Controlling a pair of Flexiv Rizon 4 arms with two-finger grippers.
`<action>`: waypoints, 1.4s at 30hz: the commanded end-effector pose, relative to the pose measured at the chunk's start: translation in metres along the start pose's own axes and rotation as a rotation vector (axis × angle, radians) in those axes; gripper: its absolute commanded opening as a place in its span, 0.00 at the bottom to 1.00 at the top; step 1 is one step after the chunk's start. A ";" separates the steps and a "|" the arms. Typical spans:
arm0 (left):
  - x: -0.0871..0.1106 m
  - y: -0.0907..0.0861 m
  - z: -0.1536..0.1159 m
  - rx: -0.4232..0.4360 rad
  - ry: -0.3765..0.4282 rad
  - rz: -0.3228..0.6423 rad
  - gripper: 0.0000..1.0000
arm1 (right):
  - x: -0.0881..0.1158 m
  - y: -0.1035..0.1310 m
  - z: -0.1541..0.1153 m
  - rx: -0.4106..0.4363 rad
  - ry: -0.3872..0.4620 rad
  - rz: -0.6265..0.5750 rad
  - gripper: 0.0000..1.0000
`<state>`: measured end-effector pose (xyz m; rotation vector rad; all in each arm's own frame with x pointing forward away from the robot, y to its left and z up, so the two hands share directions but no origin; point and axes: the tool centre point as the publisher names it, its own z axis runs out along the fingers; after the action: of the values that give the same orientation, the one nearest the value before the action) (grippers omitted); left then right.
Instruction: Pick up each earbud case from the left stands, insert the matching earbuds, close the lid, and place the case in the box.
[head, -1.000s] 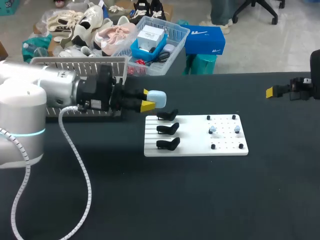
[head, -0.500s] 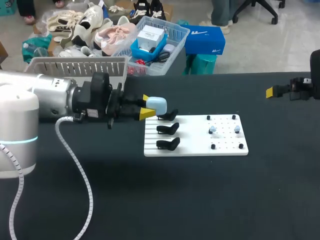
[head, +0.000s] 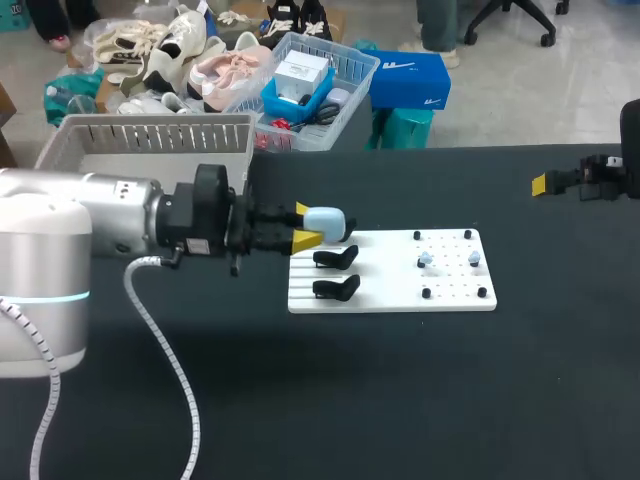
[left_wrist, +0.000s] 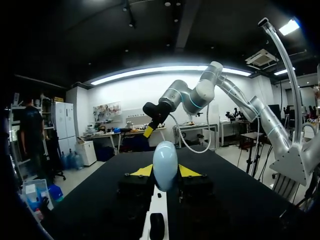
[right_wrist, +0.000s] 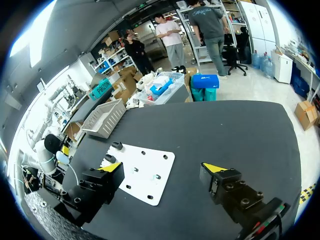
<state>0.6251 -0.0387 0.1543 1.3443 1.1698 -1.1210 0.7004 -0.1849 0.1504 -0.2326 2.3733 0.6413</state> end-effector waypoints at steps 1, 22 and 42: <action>0.000 -0.002 0.001 -0.009 0.000 0.001 0.00 | 0.000 -0.001 0.000 -0.002 0.000 -0.001 1.00; 0.000 -0.002 0.001 -0.009 0.000 0.001 0.00 | 0.000 -0.001 0.000 -0.002 0.000 -0.001 1.00; 0.011 -0.004 0.035 0.030 -0.001 -0.026 0.00 | 0.000 -0.001 0.000 -0.002 0.000 -0.001 1.00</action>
<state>0.6143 -0.0638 0.1449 1.3566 1.1694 -1.1484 0.7004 -0.1849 0.1504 -0.2326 2.3733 0.6413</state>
